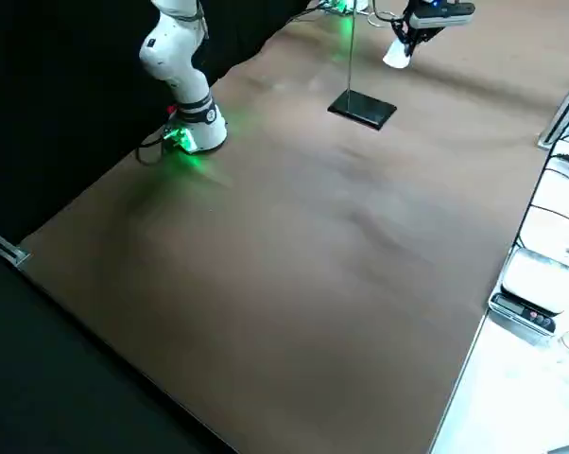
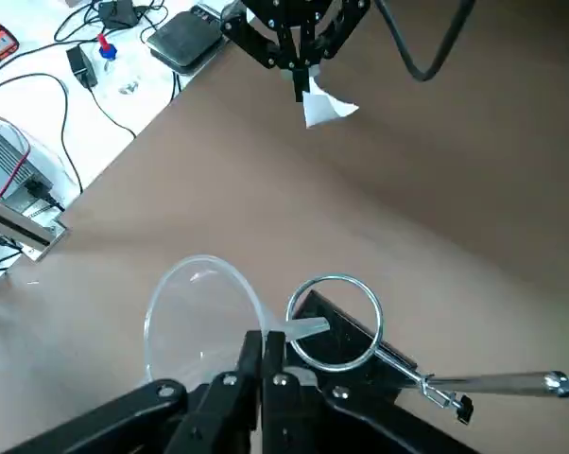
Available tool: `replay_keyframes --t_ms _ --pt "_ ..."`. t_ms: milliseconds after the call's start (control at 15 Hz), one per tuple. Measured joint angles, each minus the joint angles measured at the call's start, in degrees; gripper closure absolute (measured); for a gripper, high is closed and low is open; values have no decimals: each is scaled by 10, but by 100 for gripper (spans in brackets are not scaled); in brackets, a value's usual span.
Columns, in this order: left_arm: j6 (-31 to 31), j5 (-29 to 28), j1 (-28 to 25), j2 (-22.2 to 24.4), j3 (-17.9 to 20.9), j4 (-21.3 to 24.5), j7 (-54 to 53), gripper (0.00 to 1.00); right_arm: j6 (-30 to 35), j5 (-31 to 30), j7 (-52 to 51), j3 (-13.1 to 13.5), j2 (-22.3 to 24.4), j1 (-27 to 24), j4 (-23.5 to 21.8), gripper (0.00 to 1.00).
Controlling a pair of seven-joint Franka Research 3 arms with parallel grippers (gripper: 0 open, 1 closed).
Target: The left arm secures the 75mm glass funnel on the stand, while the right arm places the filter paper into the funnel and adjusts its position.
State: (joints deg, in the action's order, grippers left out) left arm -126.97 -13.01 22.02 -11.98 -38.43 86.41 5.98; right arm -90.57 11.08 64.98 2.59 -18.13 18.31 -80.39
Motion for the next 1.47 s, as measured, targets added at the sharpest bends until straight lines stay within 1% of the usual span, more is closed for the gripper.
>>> replay_keyframes --t_ms 333,600,800,1267,1467 --pt "0 -13 13 -12 1 0 7 97 0 0 0 1 0 -2 0 99" --pt "0 -35 24 -20 4 0 12 97 0 0 0 1 0 -5 0 99" --pt "0 -37 28 -26 4 1 13 97 0 0 0 1 0 -7 0 99" --pt "0 -56 36 -39 4 1 19 96 0 0 0 1 0 -14 0 99" --pt "0 -60 37 -42 4 1 19 93 0 0 0 1 0 -14 0 99"
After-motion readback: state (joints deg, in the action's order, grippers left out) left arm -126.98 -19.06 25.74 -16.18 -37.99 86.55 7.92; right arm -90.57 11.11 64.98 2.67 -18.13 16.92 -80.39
